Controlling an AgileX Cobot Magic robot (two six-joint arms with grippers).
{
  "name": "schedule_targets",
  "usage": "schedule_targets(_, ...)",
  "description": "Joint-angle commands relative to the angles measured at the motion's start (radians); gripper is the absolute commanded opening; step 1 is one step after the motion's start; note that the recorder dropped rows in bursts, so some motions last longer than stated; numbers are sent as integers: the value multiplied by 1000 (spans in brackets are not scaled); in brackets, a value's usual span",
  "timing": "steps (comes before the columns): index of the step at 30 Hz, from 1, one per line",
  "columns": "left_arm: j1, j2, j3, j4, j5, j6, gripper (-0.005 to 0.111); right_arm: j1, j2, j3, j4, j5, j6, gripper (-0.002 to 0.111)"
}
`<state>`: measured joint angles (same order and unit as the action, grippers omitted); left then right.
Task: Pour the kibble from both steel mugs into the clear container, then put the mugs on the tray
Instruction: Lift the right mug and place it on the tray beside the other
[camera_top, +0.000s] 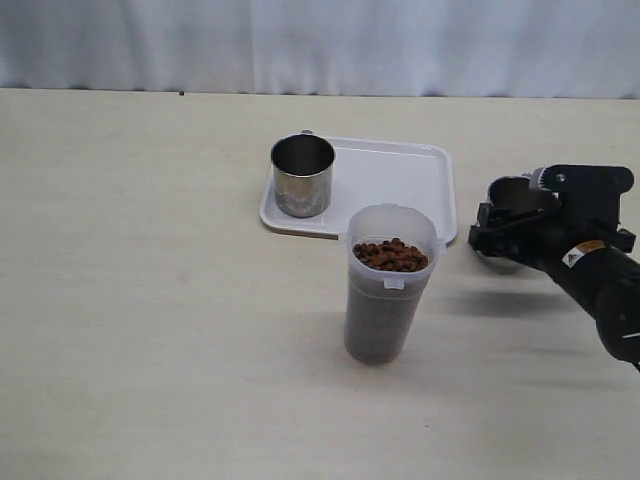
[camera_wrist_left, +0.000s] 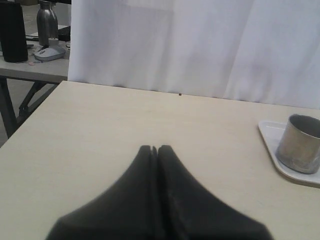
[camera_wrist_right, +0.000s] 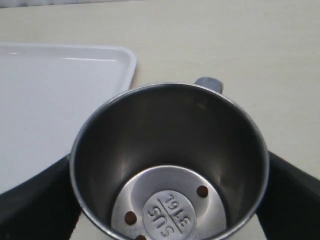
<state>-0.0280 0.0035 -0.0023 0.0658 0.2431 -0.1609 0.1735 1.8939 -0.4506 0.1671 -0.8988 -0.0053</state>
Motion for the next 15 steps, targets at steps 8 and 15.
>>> schedule_targets(8,-8,-3,2,4,-17,4,0,4,-78,-79,-316,-60,-8,5)
schedule_targets(15,-8,-3,2,1,-17,4,0,4,-10,-206,-422,12,-6,5)
